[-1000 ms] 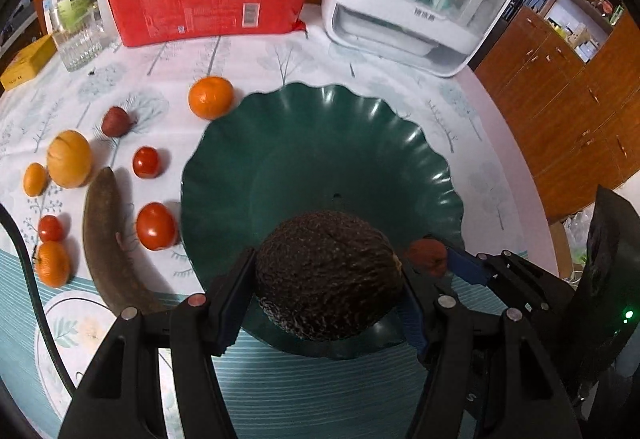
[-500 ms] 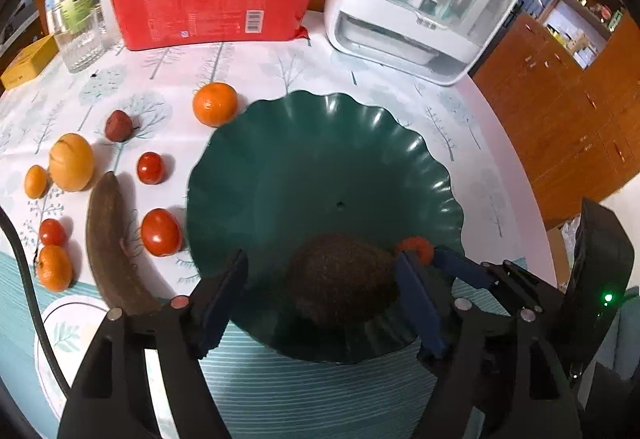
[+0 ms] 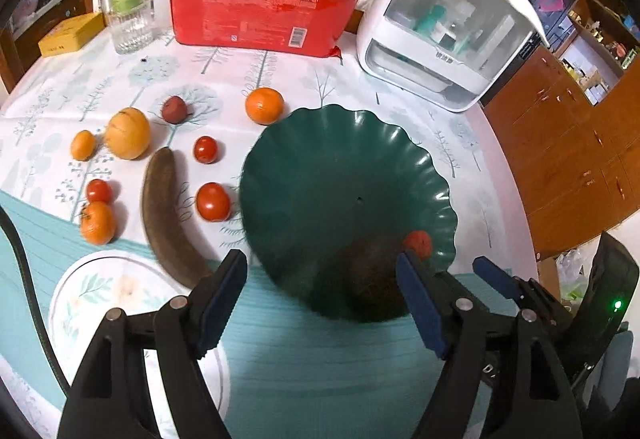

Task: Organize fruits
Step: 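Open both grippers to release the apple and avocado onto the plate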

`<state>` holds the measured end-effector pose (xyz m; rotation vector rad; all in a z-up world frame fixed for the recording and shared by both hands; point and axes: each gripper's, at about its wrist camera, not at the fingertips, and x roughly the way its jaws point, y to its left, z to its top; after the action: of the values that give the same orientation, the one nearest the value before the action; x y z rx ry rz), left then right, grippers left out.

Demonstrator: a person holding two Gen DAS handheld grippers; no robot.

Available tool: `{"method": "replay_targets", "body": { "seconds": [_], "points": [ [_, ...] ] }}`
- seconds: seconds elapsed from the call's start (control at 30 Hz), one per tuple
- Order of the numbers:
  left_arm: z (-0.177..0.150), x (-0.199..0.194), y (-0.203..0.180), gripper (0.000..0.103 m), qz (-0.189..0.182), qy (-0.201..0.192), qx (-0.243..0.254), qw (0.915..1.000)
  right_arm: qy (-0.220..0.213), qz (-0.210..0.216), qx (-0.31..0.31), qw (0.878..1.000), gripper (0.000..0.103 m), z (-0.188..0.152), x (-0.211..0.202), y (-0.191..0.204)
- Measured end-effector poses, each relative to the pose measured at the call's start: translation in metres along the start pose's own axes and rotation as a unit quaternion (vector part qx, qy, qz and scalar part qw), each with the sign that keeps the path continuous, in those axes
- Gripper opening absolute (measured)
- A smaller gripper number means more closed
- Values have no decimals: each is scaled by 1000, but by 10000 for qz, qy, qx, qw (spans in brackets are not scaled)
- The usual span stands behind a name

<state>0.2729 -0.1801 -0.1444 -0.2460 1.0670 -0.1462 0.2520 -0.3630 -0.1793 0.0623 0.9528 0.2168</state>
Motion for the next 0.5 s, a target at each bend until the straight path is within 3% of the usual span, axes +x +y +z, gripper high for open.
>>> {"method": "replay_targets", "body": {
  "seconds": [0.5],
  "points": [
    [-62,-68,57,76,150,-150,-153,9997,-89,74,-86,9999,62,-35,-47,46]
  ]
}}
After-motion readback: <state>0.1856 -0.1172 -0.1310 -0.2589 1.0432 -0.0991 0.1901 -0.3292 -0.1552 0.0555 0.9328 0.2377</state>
